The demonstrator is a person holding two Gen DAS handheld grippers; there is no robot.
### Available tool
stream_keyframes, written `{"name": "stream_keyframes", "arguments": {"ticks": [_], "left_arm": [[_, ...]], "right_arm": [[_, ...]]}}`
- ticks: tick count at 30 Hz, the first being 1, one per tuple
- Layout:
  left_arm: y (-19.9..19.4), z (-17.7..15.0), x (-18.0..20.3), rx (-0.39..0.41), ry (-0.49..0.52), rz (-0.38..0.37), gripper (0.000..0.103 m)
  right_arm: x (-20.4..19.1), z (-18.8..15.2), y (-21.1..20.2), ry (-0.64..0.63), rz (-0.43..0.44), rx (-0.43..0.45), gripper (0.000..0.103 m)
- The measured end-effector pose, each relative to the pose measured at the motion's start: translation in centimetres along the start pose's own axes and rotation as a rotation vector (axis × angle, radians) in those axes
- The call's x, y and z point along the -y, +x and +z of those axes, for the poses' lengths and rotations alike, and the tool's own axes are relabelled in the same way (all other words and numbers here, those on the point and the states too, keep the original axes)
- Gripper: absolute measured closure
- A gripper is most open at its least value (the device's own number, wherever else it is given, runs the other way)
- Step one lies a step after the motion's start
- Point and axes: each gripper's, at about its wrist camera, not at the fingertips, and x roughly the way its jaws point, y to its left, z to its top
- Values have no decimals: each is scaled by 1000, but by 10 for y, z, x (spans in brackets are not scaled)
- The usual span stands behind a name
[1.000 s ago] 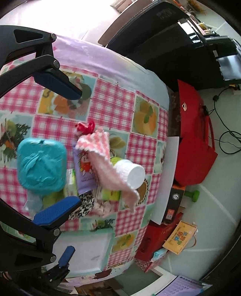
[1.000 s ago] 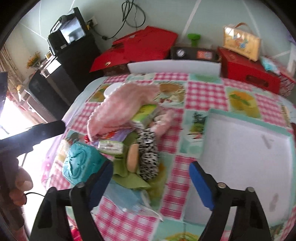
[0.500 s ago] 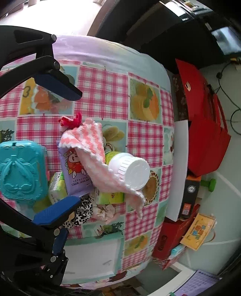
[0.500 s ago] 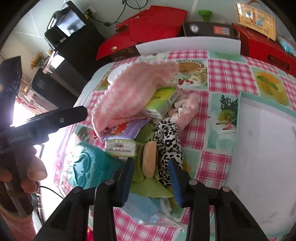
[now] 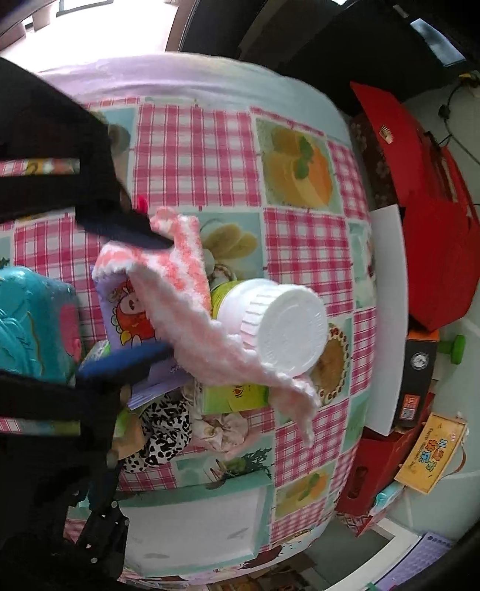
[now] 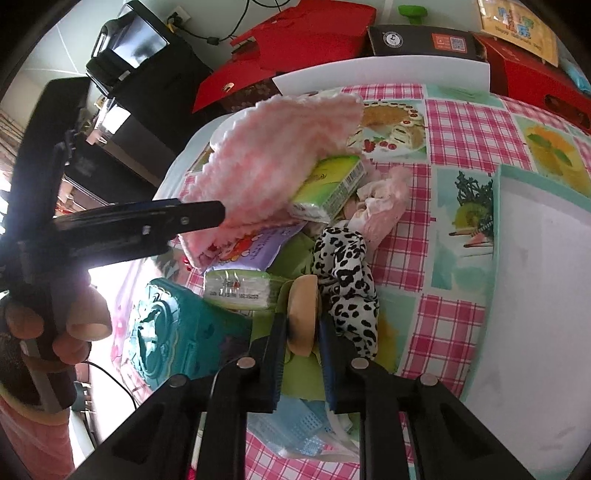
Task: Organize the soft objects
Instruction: 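Reach the left gripper to the pink knitted cloth and grasp it, then lift the pink cloth with the left gripper and lower it into the white tray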
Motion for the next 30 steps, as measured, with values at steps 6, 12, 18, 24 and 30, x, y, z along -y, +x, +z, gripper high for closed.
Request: {"name": "stream_keyframes", "arguments": {"ticks": [6, 12, 18, 24, 30], "left_arm": [[4, -4, -6, 20, -72, -52, 97], [-20, -7, -10, 116, -116, -51, 98], [-47, -15, -7, 228, -150, -29, 98], [-82, -28, -2, 394, -200, 6, 98], [-117, -36, 16, 555, -194, 86, 98]], "right_arm": [[4, 1, 0, 10, 18, 5, 87], [4, 2, -11, 14, 43, 38, 88], [7, 2, -25, 23, 57, 69, 88], [3, -2, -43, 4, 48, 122, 88], [6, -5, -70, -6, 31, 195, 88]]}}
